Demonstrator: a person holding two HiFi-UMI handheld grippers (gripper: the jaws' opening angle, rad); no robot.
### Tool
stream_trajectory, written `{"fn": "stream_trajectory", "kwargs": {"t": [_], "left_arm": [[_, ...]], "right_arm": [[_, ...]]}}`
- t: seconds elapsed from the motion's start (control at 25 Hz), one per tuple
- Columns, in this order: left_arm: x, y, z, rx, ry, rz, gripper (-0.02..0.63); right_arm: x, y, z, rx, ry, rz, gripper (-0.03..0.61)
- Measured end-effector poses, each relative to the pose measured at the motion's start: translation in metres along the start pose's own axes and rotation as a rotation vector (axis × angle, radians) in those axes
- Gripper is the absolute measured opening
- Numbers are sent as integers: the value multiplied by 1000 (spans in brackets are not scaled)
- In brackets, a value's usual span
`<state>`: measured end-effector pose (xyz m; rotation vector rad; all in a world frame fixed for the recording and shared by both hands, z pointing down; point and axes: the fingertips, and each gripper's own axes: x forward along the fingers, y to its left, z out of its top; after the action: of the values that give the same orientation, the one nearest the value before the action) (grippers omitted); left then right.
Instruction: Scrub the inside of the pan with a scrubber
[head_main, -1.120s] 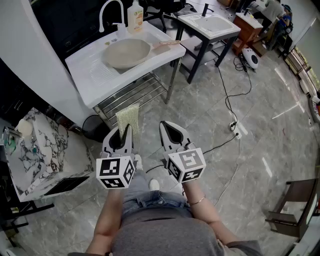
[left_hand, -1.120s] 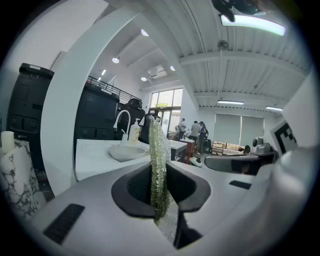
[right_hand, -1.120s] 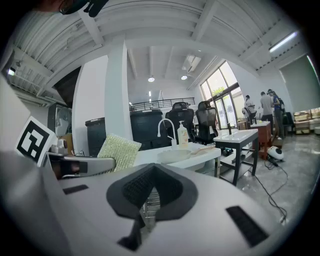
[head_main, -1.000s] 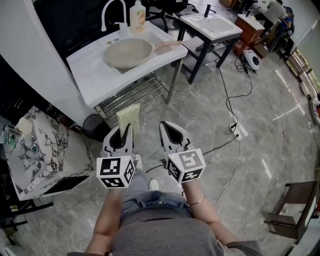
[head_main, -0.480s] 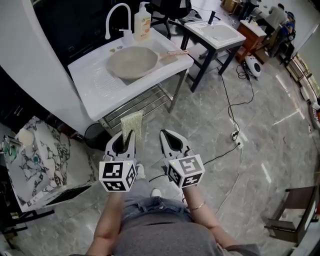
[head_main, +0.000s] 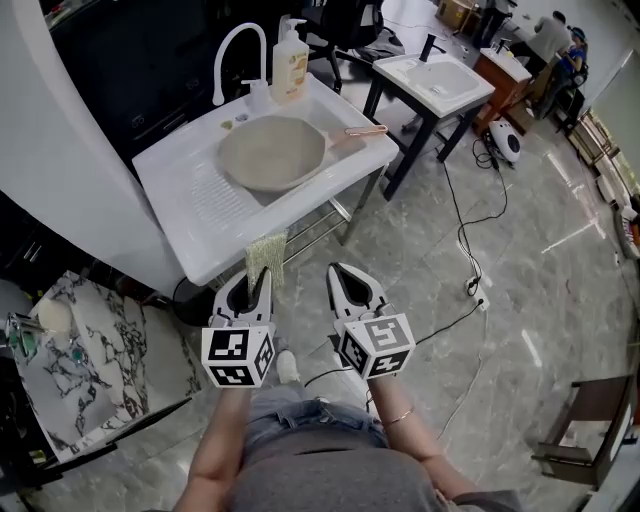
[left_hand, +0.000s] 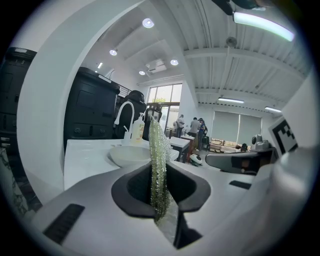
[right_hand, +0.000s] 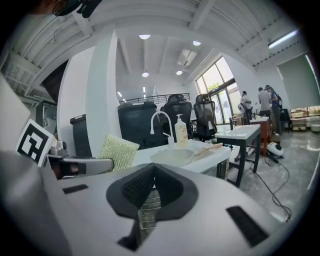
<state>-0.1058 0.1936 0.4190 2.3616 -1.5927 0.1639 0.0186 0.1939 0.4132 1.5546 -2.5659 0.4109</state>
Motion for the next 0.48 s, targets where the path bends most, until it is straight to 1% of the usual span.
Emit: {"fn": "stream_trajectory", "kwargs": {"t": [0.2, 0.48], "left_arm": [[20, 29, 10, 2, 5, -13, 67], [47, 61, 20, -24, 7, -19, 67]], "right_arm": [[36, 2, 7, 0, 4, -16, 11], [69, -3, 17, -5, 14, -45, 11]]}}
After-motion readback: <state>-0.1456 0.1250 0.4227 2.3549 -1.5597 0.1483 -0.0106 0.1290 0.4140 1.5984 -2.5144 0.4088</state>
